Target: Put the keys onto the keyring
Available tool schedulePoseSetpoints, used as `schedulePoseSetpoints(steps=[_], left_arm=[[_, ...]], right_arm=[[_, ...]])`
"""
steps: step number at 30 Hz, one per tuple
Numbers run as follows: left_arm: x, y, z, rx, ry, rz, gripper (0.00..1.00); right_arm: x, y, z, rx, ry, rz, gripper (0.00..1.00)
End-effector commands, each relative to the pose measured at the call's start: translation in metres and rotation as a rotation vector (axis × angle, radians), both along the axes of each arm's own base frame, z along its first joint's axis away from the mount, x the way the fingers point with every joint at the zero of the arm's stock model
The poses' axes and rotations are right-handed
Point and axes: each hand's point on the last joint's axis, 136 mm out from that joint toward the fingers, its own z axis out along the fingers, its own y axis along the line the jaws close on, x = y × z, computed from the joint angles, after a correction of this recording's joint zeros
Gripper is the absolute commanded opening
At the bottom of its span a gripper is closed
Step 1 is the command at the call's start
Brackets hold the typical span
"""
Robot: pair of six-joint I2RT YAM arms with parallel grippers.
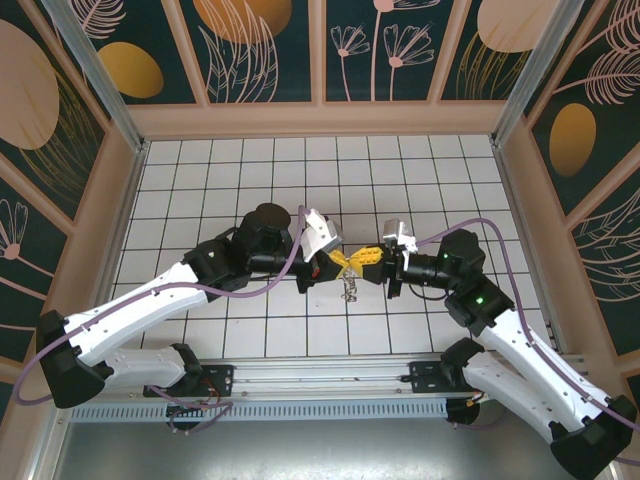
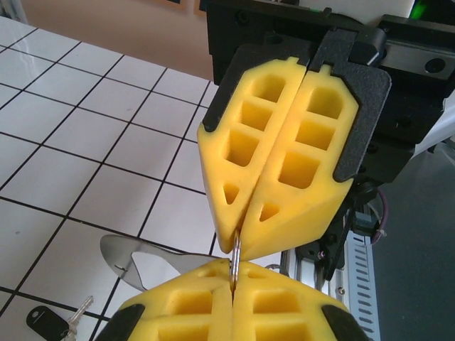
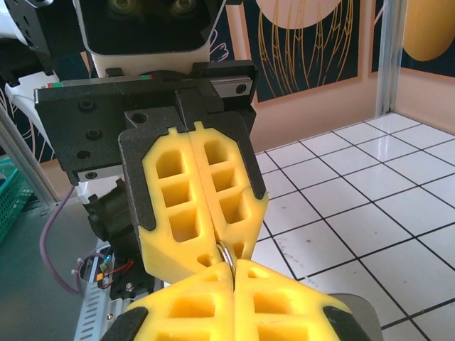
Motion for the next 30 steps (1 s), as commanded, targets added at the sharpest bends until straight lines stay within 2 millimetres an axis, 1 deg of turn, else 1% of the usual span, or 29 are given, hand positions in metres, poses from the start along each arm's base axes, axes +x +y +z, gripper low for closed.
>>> schedulePoseSetpoints(steps=[1,5,6,7,9,11,14,18,21,26,30], left_arm=[[-0.008,-0.011,0.023,-0.067,-0.039,-0.068,0.0],[-0.007,-0.01,0.021,-0.055,-0.037,-0.058,0.0],[-0.006,-0.009,0.019,-0.046,-0.036,-0.05,0.04],[-0.005,-0.007,0.017,-0.035,-0.038,-0.043,0.11],[-0.001,-0.003,0.01,0.002,-0.046,-0.013,0.26],[0.004,0.002,0.005,0.041,-0.058,0.02,0.34],[0.01,0.01,0.003,0.081,-0.081,0.061,0.35],[0.014,0.018,0.013,0.067,-0.119,0.104,0.31],[0.015,0.022,0.017,0.074,-0.136,0.115,0.33],[0.016,0.022,0.018,0.107,-0.156,0.1,0.34],[0.015,0.021,0.02,0.118,-0.172,0.084,0.33]], right_arm=[[-0.01,0.002,0.024,0.034,-0.074,0.038,0.0],[-0.011,0.0,0.029,0.031,-0.096,0.034,0.0],[-0.011,0.0,0.03,0.025,-0.099,0.027,0.0],[-0.01,-0.001,0.03,0.017,-0.101,0.021,0.0],[-0.007,-0.002,0.031,-0.007,-0.106,0.004,0.0],[-0.004,-0.002,0.03,-0.035,-0.102,-0.013,0.0],[0.0,-0.002,0.028,-0.082,-0.098,-0.032,0.0],[0.004,-0.002,0.023,-0.16,-0.096,-0.06,0.0],[0.005,0.0,0.019,-0.219,-0.098,-0.078,0.0],[0.004,0.007,0.011,-0.301,-0.105,-0.084,0.0],[0.0,0.011,0.014,-0.319,-0.111,-0.075,0.0]])
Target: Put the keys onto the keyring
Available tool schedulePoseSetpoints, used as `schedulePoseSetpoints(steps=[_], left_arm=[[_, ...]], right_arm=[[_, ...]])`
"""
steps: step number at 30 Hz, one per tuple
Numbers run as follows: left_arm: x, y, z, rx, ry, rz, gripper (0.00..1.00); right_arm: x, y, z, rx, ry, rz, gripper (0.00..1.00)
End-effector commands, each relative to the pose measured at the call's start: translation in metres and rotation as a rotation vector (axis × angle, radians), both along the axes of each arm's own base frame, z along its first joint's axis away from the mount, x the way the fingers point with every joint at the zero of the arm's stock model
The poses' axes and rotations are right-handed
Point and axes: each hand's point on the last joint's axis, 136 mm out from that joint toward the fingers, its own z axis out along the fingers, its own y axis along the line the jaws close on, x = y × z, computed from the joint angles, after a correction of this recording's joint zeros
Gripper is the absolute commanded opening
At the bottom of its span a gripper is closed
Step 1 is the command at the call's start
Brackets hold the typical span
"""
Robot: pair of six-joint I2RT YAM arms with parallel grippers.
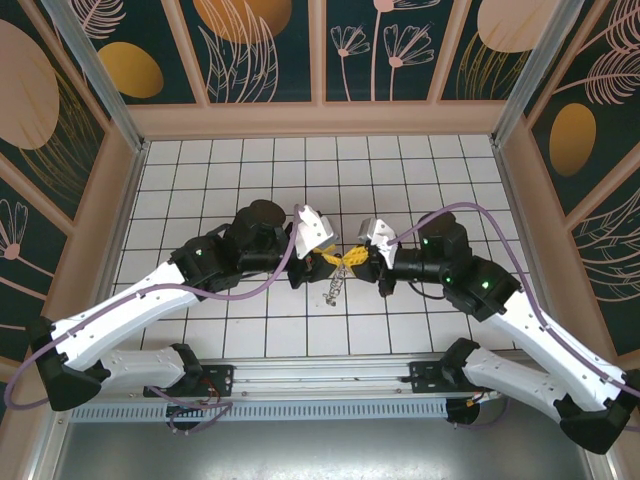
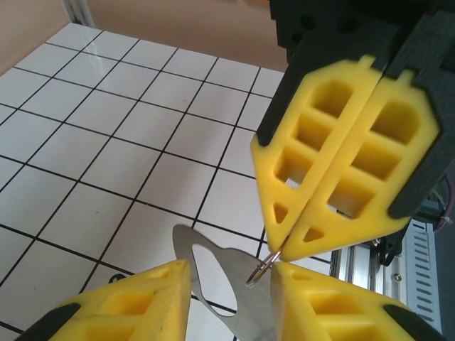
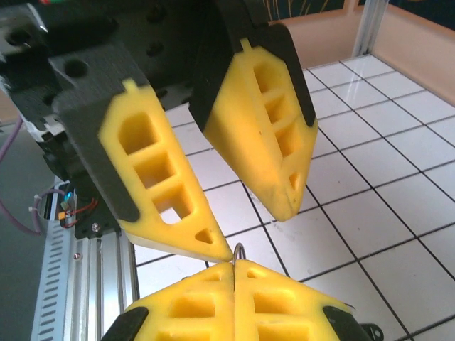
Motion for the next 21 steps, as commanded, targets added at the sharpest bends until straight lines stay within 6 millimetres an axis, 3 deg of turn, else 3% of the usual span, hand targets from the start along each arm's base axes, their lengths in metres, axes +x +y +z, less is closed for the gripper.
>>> schedulePoseSetpoints(steps=[1,8,16,21], left_arm=[[-0.001,0.0,0.006,0.021,-0.034,-0.023,0.32],[-0.011,-0.005,-0.011,0.084,0.013,-0.101,0.28],[-0.013,-0.01,-0.013,0.075,0.011,-0.131,0.19],[-0.015,-0.012,-0.011,0.05,0.01,-0.145,0.0]], right_arm=[[-0.001,-0.002,0.013,-0.02,-0.048,-0.014,0.0],[-0.007,0.003,0.024,0.011,-0.053,0.02,0.0],[-0.011,0.008,0.022,0.008,-0.04,0.044,0.0],[-0.015,0.008,0.023,0.015,-0.044,0.06,0.0]])
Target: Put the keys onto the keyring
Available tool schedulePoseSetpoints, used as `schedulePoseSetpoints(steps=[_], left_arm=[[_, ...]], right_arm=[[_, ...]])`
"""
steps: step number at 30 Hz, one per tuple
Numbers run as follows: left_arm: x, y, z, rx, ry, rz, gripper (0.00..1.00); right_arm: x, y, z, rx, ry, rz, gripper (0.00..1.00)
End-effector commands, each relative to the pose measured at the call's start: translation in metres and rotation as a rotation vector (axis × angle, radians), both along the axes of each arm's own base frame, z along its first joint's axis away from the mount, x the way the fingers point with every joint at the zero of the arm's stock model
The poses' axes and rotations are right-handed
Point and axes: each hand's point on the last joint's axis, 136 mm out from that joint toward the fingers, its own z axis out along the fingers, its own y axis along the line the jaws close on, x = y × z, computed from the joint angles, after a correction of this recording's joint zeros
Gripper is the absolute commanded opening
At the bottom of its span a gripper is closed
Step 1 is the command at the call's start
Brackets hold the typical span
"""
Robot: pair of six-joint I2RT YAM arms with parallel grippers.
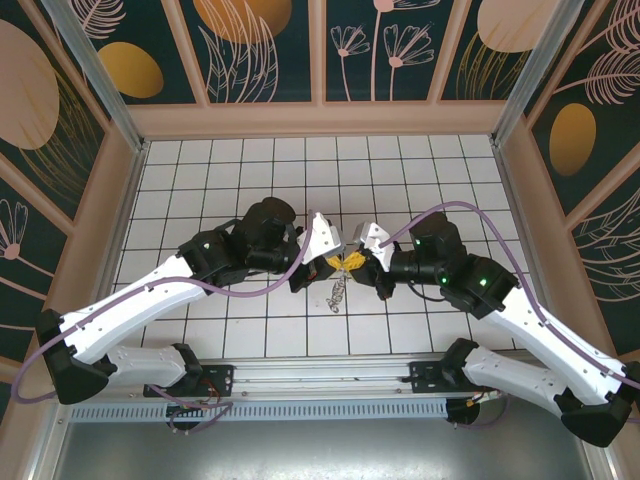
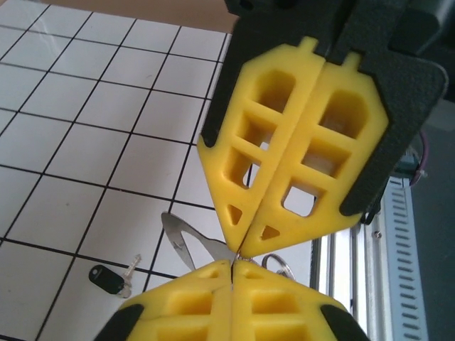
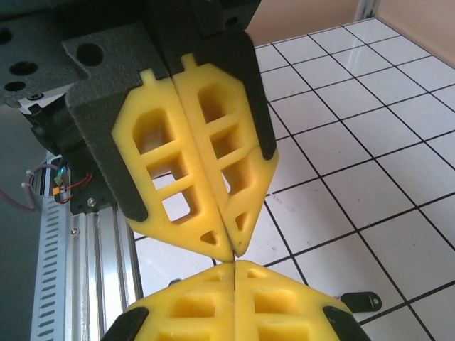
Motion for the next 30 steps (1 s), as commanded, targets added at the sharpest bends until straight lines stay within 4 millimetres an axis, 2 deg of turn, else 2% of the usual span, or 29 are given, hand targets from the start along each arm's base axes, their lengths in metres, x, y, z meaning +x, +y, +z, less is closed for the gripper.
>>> schedulePoseSetpoints(steps=[1,13,16,18,25,30], left_arm=[[-0.003,-0.007,0.006,-0.036,-0.004,-0.029,0.0],[-0.008,-0.007,0.007,-0.059,0.023,-0.041,0.0],[-0.01,-0.007,0.003,-0.053,0.037,-0.045,0.17],[-0.012,-0.006,0.0,-0.048,0.048,-0.048,0.2],[-0.013,-0.008,-0.003,-0.056,0.053,-0.054,0.21],[-0.011,-0.011,0.002,-0.079,0.037,-0.057,0.15]], right_arm=[[-0.012,0.008,0.036,0.099,-0.07,0.069,0.0],[-0.014,0.006,0.038,0.108,-0.088,0.077,0.0],[-0.014,0.005,0.04,0.111,-0.097,0.076,0.0],[-0.015,0.005,0.04,0.11,-0.097,0.077,0.0],[-0.017,0.006,0.041,0.116,-0.096,0.091,0.0],[-0.017,0.006,0.038,0.109,-0.087,0.092,0.0]])
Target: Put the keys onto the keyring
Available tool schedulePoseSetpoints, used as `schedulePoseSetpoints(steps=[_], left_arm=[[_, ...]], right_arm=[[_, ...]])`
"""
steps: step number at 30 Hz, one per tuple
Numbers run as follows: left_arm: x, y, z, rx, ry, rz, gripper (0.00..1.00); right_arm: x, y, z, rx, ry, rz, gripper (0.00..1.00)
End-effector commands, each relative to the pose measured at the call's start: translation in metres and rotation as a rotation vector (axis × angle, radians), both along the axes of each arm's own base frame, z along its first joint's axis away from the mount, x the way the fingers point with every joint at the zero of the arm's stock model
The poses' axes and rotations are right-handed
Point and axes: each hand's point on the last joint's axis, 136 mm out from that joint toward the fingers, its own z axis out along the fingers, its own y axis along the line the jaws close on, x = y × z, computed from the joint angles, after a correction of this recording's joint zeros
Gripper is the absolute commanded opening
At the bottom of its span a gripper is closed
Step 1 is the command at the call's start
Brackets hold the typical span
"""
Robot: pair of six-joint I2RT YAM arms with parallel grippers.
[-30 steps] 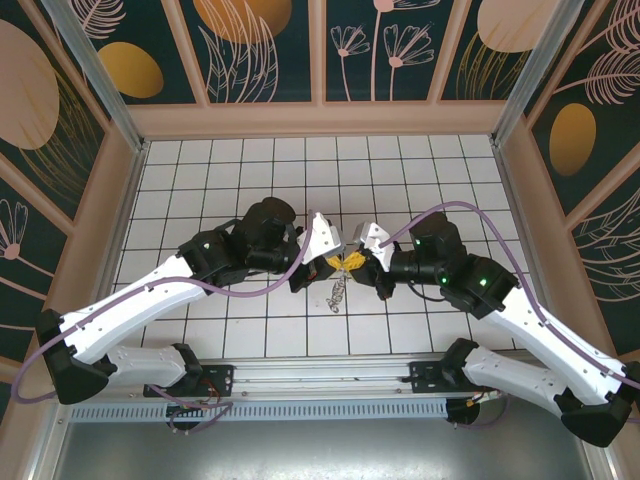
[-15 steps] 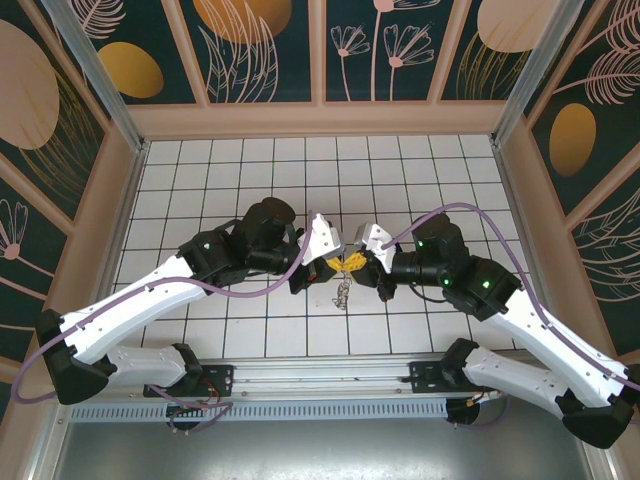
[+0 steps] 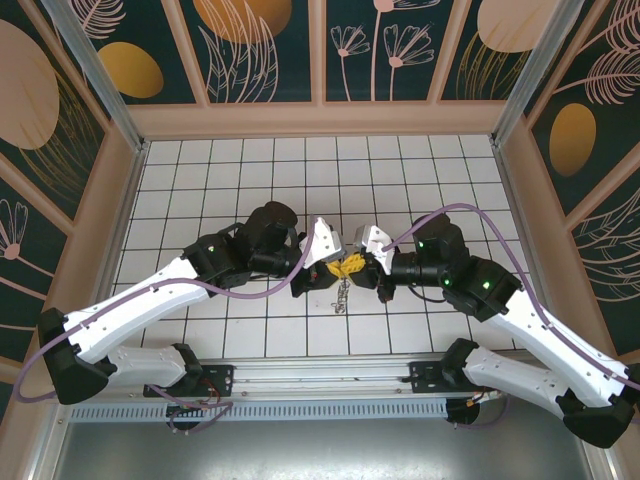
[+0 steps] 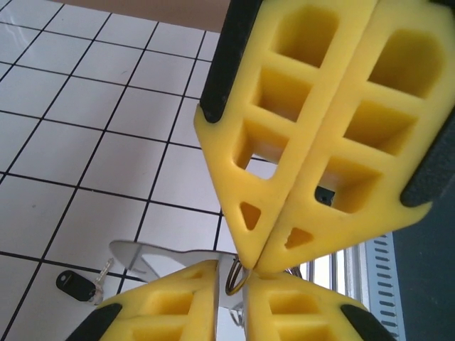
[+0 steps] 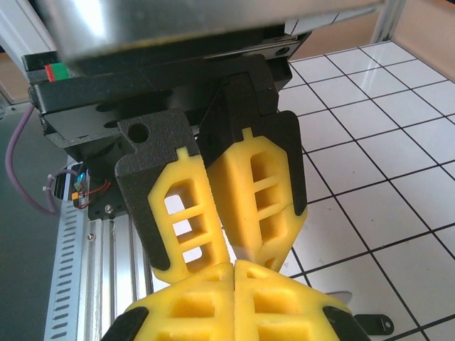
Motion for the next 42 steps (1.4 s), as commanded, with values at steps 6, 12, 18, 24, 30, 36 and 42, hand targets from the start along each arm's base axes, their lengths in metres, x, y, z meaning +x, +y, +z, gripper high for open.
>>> schedulePoseSetpoints(steps=[6,12,18,24,30,36,42], left_arm=[[-0.005,-0.008,0.013,-0.069,-0.005,-0.034,0.0],[-0.015,-0.005,0.025,-0.128,0.001,-0.066,0.0],[-0.025,-0.003,0.049,-0.269,0.014,-0.072,0.0],[-0.027,-0.001,0.052,-0.325,0.02,-0.07,0.0],[-0.028,-0.003,0.061,-0.377,0.012,-0.077,0.0],[-0.029,-0.004,0.069,-0.415,0.006,-0.086,0.0],[-0.03,-0.005,0.068,-0.413,0.013,-0.092,0.0]], right_arm=[[-0.008,0.002,0.027,0.073,-0.059,0.042,0.0],[-0.003,-0.002,0.033,0.09,-0.086,-0.001,0.11],[-0.013,-0.022,0.055,0.213,-0.106,-0.06,0.47],[-0.021,-0.033,0.056,0.236,-0.08,-0.076,0.49],[-0.025,-0.023,0.047,0.228,-0.045,-0.019,0.4],[-0.02,-0.02,0.039,0.214,-0.041,-0.028,0.34],[-0.015,-0.019,0.04,0.215,-0.056,-0.054,0.33]])
